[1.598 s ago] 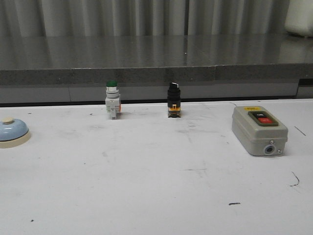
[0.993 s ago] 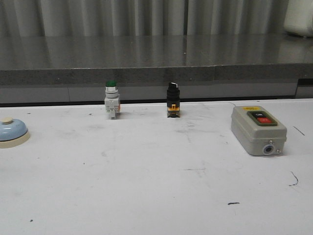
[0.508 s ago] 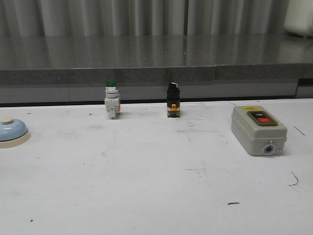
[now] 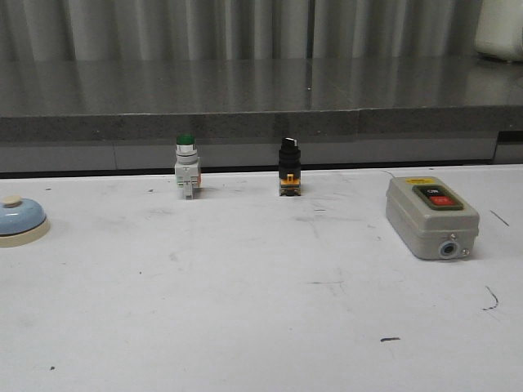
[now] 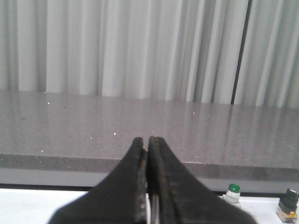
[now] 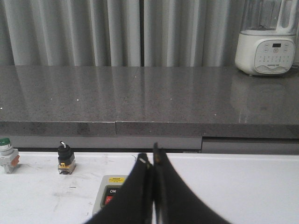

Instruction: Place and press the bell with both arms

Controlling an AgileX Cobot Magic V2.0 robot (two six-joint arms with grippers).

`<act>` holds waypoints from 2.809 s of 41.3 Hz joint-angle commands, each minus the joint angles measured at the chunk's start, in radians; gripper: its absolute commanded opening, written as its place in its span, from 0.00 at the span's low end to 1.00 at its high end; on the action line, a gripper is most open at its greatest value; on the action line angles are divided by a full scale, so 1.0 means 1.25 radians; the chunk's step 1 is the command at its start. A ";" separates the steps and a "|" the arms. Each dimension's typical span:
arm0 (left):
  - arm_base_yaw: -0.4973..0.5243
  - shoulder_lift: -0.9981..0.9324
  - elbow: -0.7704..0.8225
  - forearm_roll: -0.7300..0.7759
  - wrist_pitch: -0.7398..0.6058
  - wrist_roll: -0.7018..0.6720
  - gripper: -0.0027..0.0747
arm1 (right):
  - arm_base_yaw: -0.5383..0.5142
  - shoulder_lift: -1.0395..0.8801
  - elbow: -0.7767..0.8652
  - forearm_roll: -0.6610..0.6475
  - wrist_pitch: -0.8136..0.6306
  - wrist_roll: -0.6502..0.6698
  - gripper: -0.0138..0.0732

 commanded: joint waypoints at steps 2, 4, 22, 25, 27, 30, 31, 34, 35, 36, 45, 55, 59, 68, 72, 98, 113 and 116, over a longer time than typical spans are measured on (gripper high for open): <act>0.001 0.111 -0.147 -0.009 0.095 0.002 0.01 | 0.001 0.095 -0.113 -0.012 0.026 -0.020 0.08; 0.001 0.149 -0.191 -0.011 0.152 0.002 0.01 | 0.001 0.127 -0.150 -0.012 0.062 -0.031 0.08; 0.001 0.334 -0.232 -0.011 0.254 0.002 0.01 | 0.001 0.315 -0.190 -0.012 0.182 -0.038 0.08; 0.001 0.349 -0.224 -0.011 0.253 0.002 0.01 | 0.001 0.331 -0.189 -0.012 0.183 -0.038 0.08; 0.001 0.359 -0.220 -0.011 0.259 0.002 0.01 | 0.001 0.340 -0.189 -0.012 0.183 -0.038 0.08; 0.001 0.374 -0.220 -0.011 0.266 0.002 0.01 | 0.001 0.348 -0.189 -0.012 0.184 -0.038 0.08; 0.001 0.378 -0.220 -0.011 0.268 0.002 0.01 | 0.001 0.350 -0.189 -0.012 0.186 -0.038 0.08; 0.001 0.390 -0.220 -0.011 0.268 0.002 0.01 | 0.001 0.357 -0.189 -0.012 0.190 -0.038 0.08; 0.001 0.392 -0.220 -0.011 0.268 0.002 0.01 | 0.001 0.359 -0.189 -0.012 0.190 -0.038 0.09; 0.001 0.396 -0.220 -0.011 0.268 0.002 0.01 | 0.001 0.360 -0.189 -0.012 0.193 -0.038 0.10; 0.001 0.400 -0.220 -0.011 0.259 0.002 0.22 | 0.001 0.367 -0.189 -0.012 0.198 -0.038 0.54; 0.001 0.401 -0.220 -0.011 0.251 0.002 0.69 | 0.001 0.369 -0.189 -0.012 0.199 -0.038 0.76; -0.002 0.423 -0.220 -0.027 0.248 0.002 0.69 | 0.001 0.369 -0.189 -0.012 0.199 -0.038 0.76; -0.091 0.563 -0.250 -0.001 0.251 0.015 0.69 | 0.001 0.369 -0.189 -0.012 0.199 -0.038 0.76; -0.111 0.654 -0.281 0.007 0.264 0.010 0.73 | 0.001 0.369 -0.189 -0.012 0.199 -0.038 0.76; -0.102 1.194 -0.579 0.050 0.266 0.010 0.78 | 0.001 0.369 -0.189 -0.012 0.198 -0.038 0.76; -0.081 1.370 -0.680 0.060 0.257 0.010 0.77 | 0.001 0.369 -0.189 -0.012 0.198 -0.038 0.76; -0.081 1.389 -0.687 0.060 0.250 0.010 0.76 | 0.001 0.369 -0.189 -0.012 0.198 -0.038 0.76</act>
